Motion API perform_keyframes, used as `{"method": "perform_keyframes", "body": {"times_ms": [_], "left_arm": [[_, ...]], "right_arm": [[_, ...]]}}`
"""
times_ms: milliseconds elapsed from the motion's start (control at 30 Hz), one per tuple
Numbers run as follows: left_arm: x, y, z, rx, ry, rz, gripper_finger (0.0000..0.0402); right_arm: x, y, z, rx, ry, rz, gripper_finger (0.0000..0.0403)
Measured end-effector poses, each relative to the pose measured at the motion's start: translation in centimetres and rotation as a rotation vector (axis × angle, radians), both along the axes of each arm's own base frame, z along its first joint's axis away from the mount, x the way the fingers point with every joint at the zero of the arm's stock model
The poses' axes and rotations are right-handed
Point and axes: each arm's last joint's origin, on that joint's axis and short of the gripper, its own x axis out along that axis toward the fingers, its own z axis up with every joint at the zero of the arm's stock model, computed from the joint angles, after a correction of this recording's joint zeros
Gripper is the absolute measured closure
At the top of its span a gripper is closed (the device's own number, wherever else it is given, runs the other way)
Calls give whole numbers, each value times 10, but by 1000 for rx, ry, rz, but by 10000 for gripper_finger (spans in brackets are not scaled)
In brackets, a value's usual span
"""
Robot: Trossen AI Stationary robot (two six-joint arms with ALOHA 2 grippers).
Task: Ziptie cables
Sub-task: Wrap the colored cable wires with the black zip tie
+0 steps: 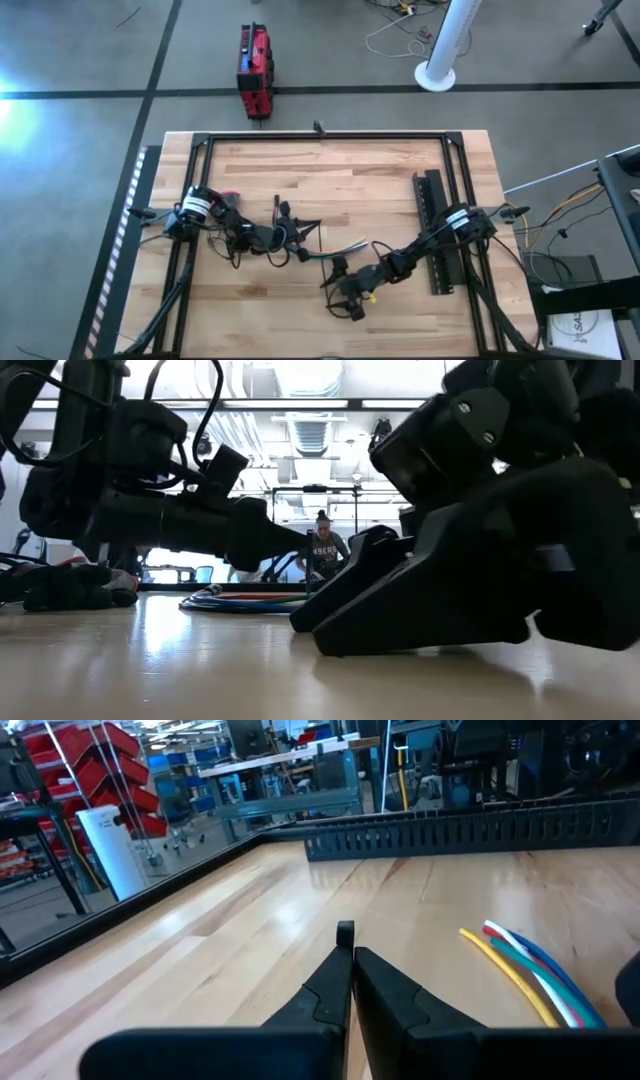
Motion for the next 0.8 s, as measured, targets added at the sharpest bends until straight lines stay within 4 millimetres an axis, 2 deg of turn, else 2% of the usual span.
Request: {"method": "perform_keyframes", "body": {"times_ms": [167, 367, 633, 800], "left_arm": [[-2, 1, -1, 2, 10, 0, 402], [-3, 1, -2, 2, 13, -1, 402], [-3, 1, -2, 1, 14, 2, 402], [-3, 1, -2, -4, 16, 2, 402]], "right_arm": [[1, -1, -2, -56, 55, -61, 137], [-1, 5, 10, -110, 30, -20, 137], [-2, 7, 10, -101, 29, -12, 61], [-2, 8, 11, -76, 35, 1, 47]]}}
